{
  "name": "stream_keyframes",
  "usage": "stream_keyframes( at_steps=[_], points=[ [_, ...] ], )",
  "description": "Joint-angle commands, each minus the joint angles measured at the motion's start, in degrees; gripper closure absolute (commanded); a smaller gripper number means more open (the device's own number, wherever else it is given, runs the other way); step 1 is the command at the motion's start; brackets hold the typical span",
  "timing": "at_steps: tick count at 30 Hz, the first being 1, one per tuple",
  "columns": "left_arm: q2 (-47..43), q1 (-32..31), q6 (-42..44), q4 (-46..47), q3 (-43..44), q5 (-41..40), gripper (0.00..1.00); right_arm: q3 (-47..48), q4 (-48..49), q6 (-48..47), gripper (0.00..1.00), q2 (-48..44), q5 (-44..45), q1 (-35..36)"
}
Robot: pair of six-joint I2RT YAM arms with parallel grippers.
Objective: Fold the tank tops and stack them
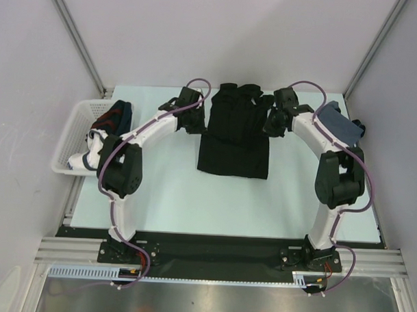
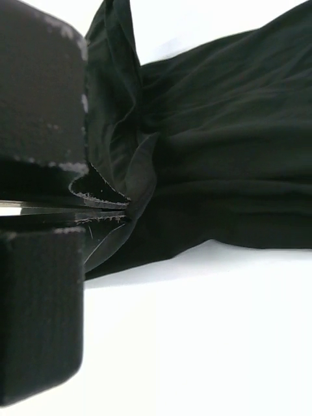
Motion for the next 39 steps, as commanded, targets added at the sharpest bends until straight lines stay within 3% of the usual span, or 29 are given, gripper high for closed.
stream_keyframes(
  at_steps=[1, 8, 18, 27, 30, 32, 36, 38, 39],
  points=[
    [2.8, 1.1, 2.4, 0.6, 5.9, 0.9, 1.0, 5.7, 0.2, -1.8, 1.0, 2.6, -2.0, -1.1],
    [4.9, 2.6, 2.5, 0.4, 9.9, 2.1, 1.0, 12.0, -1.1, -2.5, 1.0, 5.3, -3.4, -3.1],
    [2.3, 2.9, 1.9, 2.0, 10.1, 2.4, 0.98, 11.9, 1.1, -2.2, 1.0, 4.3, -5.5, -5.1],
    [9.4, 3.8, 2.2, 0.6, 19.6, 2.4, 0.97, 16.4, 1.8, -1.7, 0.98, 8.2, -7.0, -7.4],
    [12.1, 4.2, 1.6, 0.7, 22.1, 3.3, 0.91, 19.4, 1.0, -1.4, 0.96, 10.6, -7.9, -7.9],
    [14.6, 4.5, 1.5, 0.9, 23.3, 3.8, 0.77, 21.3, 0.9, -1.4, 0.89, 13.4, -8.5, -8.2],
    [19.9, 4.9, 1.5, 0.2, 27.6, 4.0, 0.67, 21.1, 6.8, -0.2, 0.75, 16.4, -12.0, -9.2],
    [22.7, 5.6, 1.9, -0.2, 29.5, 3.3, 0.57, 21.0, 8.8, 0.5, 0.54, 17.5, -11.7, -9.5],
    [23.3, 6.1, 2.0, -1.1, 31.2, 3.6, 0.47, 21.0, 8.7, 0.8, 0.38, 17.6, -11.0, -9.7]
  ],
)
